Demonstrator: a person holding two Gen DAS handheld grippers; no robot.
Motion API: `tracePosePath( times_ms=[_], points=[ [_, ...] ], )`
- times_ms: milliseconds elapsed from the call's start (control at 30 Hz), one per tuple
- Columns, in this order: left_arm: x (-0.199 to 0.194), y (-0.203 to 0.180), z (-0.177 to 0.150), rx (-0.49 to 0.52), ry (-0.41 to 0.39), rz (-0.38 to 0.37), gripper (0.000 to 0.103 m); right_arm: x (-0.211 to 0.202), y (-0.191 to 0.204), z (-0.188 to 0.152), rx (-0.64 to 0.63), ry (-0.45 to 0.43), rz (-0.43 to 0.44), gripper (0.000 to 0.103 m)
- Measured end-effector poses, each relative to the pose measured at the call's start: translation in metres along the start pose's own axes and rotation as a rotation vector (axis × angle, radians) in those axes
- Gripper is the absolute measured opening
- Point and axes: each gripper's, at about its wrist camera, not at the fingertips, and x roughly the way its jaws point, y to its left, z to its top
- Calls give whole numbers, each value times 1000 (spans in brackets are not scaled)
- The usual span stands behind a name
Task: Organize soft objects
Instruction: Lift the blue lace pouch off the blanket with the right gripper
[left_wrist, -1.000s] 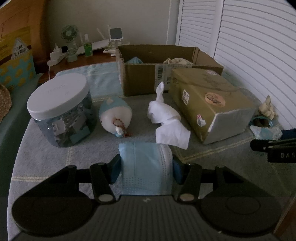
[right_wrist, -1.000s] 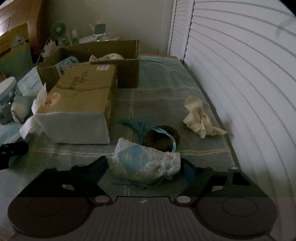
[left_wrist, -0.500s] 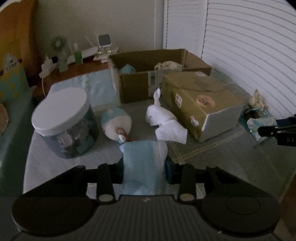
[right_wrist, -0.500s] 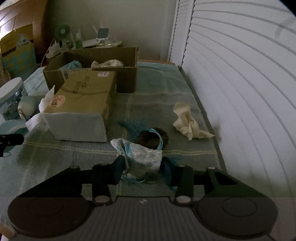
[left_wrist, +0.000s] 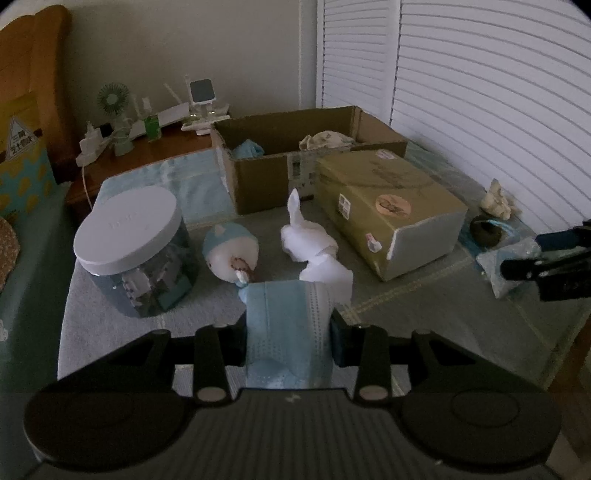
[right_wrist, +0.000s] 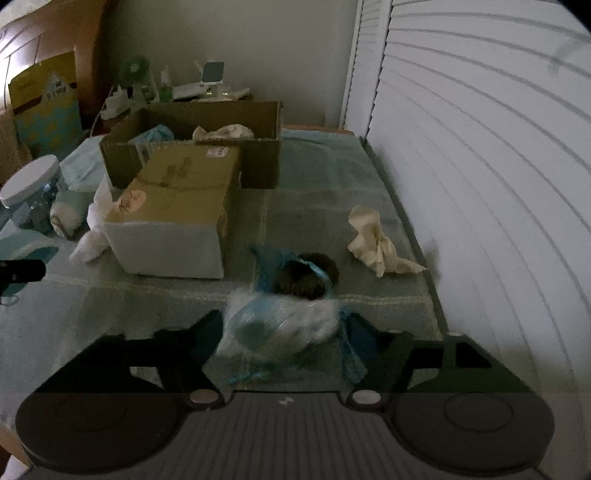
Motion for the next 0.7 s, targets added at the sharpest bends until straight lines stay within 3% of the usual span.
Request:
tracePosePath(
  times_ms=[200,400,567,700],
  points=[
    [5,-4,-1,1,16,-10,38,25,9,-2,-6,50,6,84],
    [9,-5,1,6,24,-16,38,29,10,-3,-3,31,5,86],
    [10,-4,2,11,27,-29,38,22,6,-2,-10,19,-7,58],
    [7,-3,2,22,28,-45,38,13,1,0,-16,16,-2,45]
  ],
)
